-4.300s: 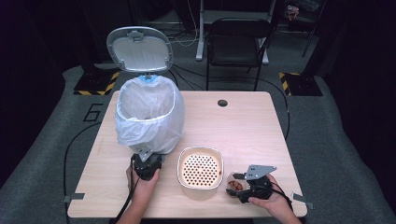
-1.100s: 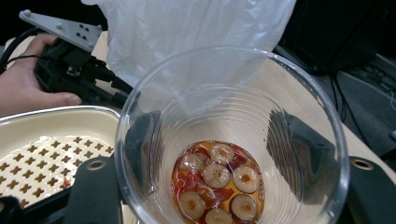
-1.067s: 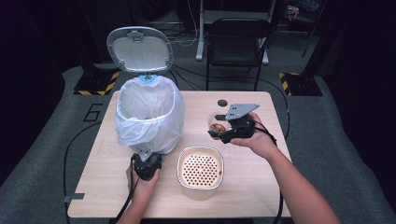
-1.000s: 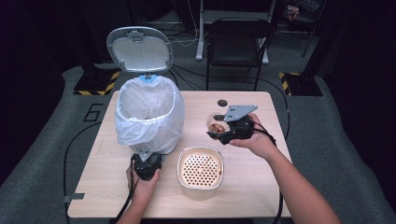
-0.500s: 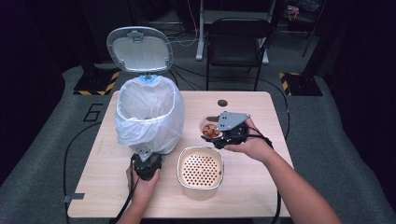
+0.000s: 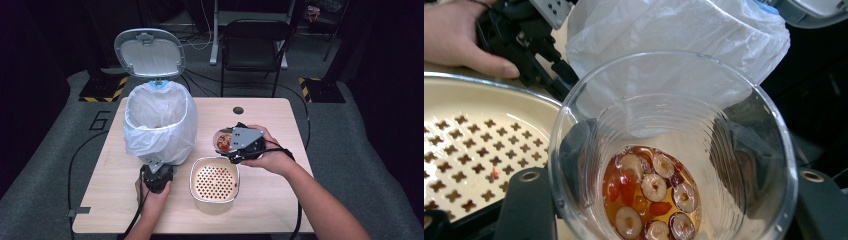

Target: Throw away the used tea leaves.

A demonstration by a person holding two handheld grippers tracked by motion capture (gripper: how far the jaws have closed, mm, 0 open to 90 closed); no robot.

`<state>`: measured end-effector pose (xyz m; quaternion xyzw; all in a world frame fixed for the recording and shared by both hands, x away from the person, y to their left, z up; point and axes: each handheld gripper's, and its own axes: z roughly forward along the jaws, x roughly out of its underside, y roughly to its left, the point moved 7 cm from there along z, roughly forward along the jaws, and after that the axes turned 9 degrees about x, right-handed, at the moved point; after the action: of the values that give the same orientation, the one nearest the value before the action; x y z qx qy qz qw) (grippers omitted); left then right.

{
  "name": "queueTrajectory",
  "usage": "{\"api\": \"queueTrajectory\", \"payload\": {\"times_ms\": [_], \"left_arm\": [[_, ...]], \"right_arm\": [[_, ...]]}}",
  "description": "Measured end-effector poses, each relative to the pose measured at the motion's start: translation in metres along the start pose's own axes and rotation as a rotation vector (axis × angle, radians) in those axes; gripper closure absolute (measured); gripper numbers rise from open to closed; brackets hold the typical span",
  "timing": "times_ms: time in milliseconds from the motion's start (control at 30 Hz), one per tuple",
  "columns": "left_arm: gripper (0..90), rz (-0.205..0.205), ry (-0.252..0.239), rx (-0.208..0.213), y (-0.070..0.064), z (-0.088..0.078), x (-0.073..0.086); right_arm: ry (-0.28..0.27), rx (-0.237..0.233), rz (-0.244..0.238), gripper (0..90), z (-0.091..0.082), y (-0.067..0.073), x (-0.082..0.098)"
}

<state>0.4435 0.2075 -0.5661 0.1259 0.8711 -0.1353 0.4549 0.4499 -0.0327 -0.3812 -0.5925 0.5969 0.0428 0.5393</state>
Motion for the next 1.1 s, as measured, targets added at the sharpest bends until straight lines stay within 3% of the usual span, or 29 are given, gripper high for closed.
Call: {"api": "queueTrajectory", "payload": {"times_ms": [167, 367, 600, 667, 733, 867, 1033, 1100], "left_arm": [[55.6, 0.0, 0.0, 0.0, 0.0, 0.0, 0.0], [55.6, 0.0, 0.0, 0.0, 0.0, 0.0, 0.0], [55.6, 0.0, 0.0, 0.0, 0.0, 0.0, 0.0], [55.6, -0.001, -0.001, 0.0, 0.0, 0.0, 0.0], [55.6, -0.001, -0.001, 0.0, 0.0, 0.0, 0.0], [55.6, -0.001, -0.001, 0.0, 0.0, 0.0, 0.0], [55.6, -0.001, 0.0, 0.0, 0.0, 0.0, 0.0], [55.6, 0.0, 0.0, 0.0, 0.0, 0.0, 0.0]], "right_arm": [[0.008, 0.006, -0.088, 36.4, -0.001, 0.008, 0.0], [0.016, 0.051, -0.222, 37.0, 0.0, 0.013, 0.0], [0.047, 0.099, -0.306, 37.4, 0.006, 0.018, 0.008], [0.059, 0.114, -0.361, 37.5, 0.008, 0.02, 0.011], [0.064, 0.112, -0.371, 37.6, 0.009, 0.023, 0.013], [0.07, 0.133, -0.44, 37.9, 0.009, 0.026, 0.016], [0.082, 0.183, -0.565, 38.0, 0.01, 0.028, 0.015], [0.097, 0.196, -0.594, 38.1, 0.011, 0.029, 0.017]]}}
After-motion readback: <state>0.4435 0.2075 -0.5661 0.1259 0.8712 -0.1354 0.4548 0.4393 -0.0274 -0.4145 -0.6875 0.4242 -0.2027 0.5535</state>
